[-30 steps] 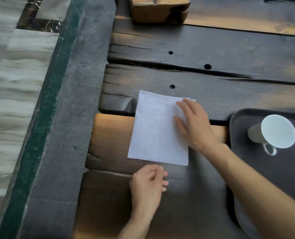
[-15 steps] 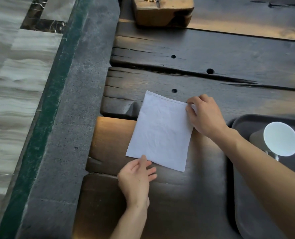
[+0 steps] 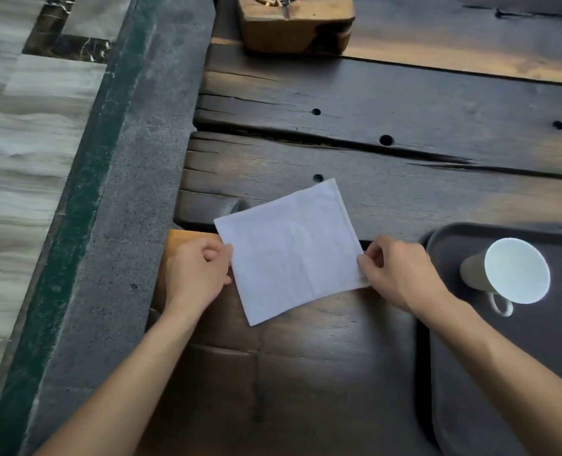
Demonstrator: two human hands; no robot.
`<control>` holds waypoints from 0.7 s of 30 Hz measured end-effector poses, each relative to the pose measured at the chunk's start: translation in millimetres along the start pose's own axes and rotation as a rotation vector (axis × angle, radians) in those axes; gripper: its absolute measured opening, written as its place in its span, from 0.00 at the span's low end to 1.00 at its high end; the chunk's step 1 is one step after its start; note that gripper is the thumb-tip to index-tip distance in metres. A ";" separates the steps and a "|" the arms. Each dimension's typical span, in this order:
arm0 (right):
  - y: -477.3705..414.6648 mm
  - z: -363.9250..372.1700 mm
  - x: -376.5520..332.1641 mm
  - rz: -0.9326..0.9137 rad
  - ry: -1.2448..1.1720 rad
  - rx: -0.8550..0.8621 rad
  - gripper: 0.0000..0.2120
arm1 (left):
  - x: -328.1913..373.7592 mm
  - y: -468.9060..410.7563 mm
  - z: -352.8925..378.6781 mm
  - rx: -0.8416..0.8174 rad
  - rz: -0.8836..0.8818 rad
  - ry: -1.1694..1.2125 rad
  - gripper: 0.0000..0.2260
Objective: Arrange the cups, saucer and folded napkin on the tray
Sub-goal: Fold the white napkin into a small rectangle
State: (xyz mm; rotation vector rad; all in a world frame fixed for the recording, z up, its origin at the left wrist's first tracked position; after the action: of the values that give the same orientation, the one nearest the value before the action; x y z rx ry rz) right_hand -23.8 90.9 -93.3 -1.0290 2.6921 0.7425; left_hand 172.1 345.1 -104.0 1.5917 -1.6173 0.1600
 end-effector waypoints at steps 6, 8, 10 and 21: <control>31.8 15.9 5.3 0.001 0.000 -0.086 0.09 | 33.0 -30.3 2.6 -0.056 0.175 -0.213 0.07; 32.6 16.4 5.4 -0.009 0.006 -0.096 0.09 | 36.6 -34.6 4.7 -0.084 0.189 -0.244 0.07; 30.0 15.0 4.9 -0.009 0.015 -0.121 0.09 | 39.3 -36.3 6.2 -0.104 0.195 -0.244 0.05; -53.4 -31.4 -29.3 -0.071 -0.138 -0.031 0.28 | 78.7 -70.6 10.0 -0.148 0.327 -0.262 0.19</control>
State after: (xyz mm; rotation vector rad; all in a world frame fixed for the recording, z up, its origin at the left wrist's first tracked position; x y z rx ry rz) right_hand 34.1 57.9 -77.7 -1.0342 2.5224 0.8128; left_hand 241.6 265.5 -93.2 1.2672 -2.0391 0.0009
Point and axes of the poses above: each hand's wrist, its own y-axis away from the middle knuckle, its own z-axis out of the palm, x = y × z, the point moved 6 cm from there along -y, towards the middle knuckle
